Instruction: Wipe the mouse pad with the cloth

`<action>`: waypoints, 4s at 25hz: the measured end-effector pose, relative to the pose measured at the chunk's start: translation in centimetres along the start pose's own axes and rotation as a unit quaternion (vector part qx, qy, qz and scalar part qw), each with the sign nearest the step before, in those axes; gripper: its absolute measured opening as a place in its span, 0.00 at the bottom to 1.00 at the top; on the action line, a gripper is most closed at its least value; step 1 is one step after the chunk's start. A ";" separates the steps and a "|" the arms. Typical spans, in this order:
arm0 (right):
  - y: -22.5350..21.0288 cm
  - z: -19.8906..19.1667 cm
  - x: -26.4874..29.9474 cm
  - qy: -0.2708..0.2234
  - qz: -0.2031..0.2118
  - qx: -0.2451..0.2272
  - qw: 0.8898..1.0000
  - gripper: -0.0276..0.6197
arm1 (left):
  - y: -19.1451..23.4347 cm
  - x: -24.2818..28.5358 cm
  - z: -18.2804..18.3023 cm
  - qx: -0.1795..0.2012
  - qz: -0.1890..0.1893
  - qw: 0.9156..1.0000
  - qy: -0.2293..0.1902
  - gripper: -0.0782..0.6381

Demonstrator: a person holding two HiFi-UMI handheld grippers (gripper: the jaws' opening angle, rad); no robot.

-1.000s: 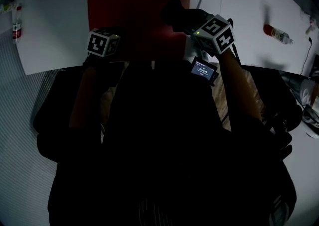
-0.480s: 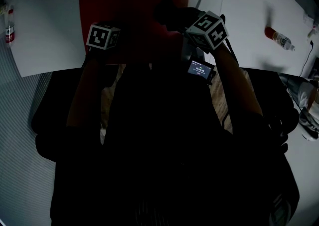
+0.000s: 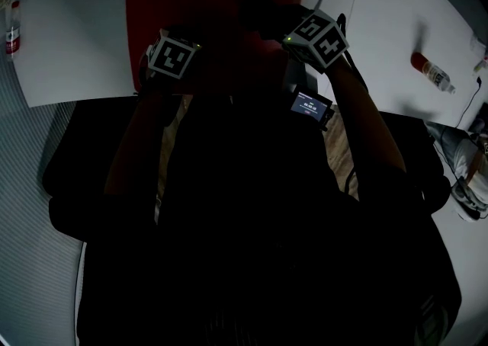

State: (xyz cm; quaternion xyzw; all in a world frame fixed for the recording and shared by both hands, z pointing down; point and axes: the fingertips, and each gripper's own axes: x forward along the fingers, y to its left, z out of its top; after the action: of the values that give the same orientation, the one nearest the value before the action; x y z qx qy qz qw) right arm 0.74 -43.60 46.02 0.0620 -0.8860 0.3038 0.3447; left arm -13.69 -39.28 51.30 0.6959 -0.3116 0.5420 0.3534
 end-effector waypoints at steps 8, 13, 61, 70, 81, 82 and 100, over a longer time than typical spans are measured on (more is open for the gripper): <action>-3.2 0.8 0.3 0.013 -0.027 -0.028 0.999 0.15 | 0.1 -0.1 0.0 -0.010 -0.009 1.000 -0.003 0.12; -6.2 0.8 0.0 0.030 -0.066 -0.053 0.996 0.15 | 0.1 0.1 0.0 -0.014 -0.005 1.000 -0.009 0.12; 6.2 -4.9 8.4 0.138 0.007 -0.292 0.946 0.14 | 0.6 -0.5 -0.3 -0.037 0.013 0.998 -0.050 0.12; -7.9 1.2 2.7 0.084 -0.205 -0.150 0.964 0.13 | 0.5 -0.7 0.0 -0.037 0.012 0.998 -0.057 0.12; 6.5 -2.5 10.1 0.123 -0.011 -0.259 0.958 0.14 | 0.4 -0.7 0.0 -0.031 0.012 0.998 -0.057 0.12; 4.5 -1.8 9.3 0.117 -0.031 -0.246 0.962 0.14 | 0.4 -0.7 0.0 -0.033 0.012 0.998 -0.059 0.12; -2.4 0.5 5.2 0.070 -0.148 -0.088 0.983 0.14 | 0.5 -0.8 -0.1 -0.023 0.009 0.997 -0.068 0.12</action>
State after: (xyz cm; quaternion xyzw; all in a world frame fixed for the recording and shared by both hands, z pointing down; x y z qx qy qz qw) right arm -2.74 -45.35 50.33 0.1409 -0.8640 0.1740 0.4510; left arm -14.32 -39.42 50.62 0.7197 -0.3537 0.4895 0.3424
